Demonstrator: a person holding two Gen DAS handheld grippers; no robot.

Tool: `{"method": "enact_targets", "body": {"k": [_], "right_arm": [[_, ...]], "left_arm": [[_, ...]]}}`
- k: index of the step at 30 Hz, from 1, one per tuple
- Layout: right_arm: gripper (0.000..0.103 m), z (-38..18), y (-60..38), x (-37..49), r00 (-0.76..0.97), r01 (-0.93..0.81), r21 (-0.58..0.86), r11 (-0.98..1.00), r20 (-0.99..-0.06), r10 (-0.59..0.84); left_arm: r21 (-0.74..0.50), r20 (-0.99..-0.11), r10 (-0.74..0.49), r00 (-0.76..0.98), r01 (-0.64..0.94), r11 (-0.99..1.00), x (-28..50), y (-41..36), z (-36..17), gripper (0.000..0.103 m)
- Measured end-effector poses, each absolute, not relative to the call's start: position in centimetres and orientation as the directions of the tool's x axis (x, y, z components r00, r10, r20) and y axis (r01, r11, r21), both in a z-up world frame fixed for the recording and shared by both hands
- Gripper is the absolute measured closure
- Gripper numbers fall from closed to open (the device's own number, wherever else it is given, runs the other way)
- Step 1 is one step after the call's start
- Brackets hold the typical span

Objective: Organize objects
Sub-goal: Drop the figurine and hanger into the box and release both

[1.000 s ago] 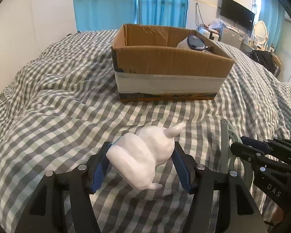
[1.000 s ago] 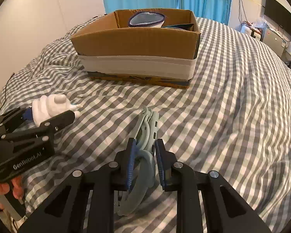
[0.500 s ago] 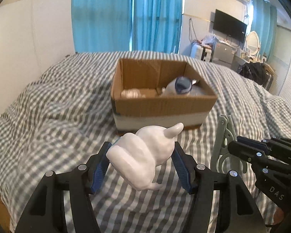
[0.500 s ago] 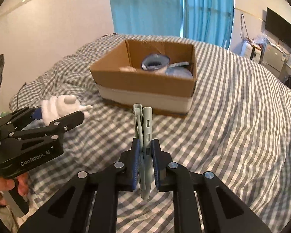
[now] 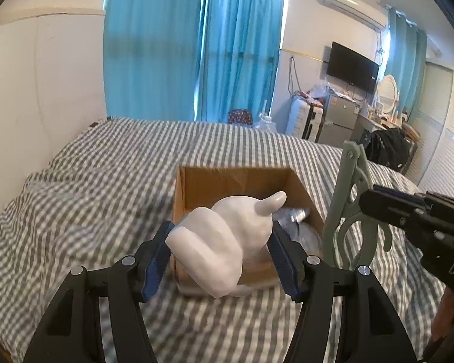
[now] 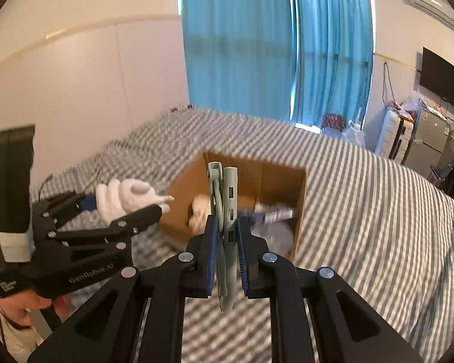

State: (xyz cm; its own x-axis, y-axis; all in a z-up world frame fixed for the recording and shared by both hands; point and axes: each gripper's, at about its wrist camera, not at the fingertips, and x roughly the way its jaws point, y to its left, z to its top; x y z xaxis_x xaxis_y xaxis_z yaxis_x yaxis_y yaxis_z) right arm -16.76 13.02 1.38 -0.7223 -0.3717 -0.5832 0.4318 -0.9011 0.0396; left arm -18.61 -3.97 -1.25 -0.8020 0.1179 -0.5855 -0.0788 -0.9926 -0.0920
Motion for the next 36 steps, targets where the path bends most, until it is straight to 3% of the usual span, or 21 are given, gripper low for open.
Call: {"method": "enact_targets", "body": {"k": [7,16,26,28,31,36], "right_arm": [[0.091,2.5,11.7,-22.7,-0.714,0.462,0.037,-0.886,-0.577,-0.396],[0.091,-2.4,11.0,-30.5,-0.647,0.447,0.083,-0.891,-0.658,-0.386],[0.089,-5.8,11.0,-32.8,-0.616,0.427,0.100,-0.899,-0.696,-0.370],[0.086,-5.7,11.2,-32.8,-0.614,0.418,0.115,-0.901,-0.695,-0.373],[0.078,-5.1,11.8,-32.4,-0.622,0.406,0.136,-0.904,-0.684,-0.382],[0.069,-2.5,12.9,-30.6,-0.661,0.378,0.117,-0.918,-0.661,-0.356]], "left_arm": [[-0.068,-0.590,0.100,-0.802,-0.074,-0.995,-23.7,-4.7,-1.5,0.039],[-0.025,-0.659,0.093,-0.746,-0.103,-0.994,-28.0,-3.1,-6.2,0.039],[-0.015,-0.714,0.082,-0.695,-0.102,-0.995,-29.4,-1.8,-9.4,0.038],[-0.006,-0.714,0.076,-0.696,-0.102,-0.995,-29.2,-1.5,-9.3,0.037],[0.009,-0.705,0.055,-0.707,-0.086,-0.996,-28.9,-1.1,-8.5,0.028],[-0.016,-0.677,0.073,-0.732,-0.085,-0.996,-27.1,-0.8,-5.6,0.028]]}}
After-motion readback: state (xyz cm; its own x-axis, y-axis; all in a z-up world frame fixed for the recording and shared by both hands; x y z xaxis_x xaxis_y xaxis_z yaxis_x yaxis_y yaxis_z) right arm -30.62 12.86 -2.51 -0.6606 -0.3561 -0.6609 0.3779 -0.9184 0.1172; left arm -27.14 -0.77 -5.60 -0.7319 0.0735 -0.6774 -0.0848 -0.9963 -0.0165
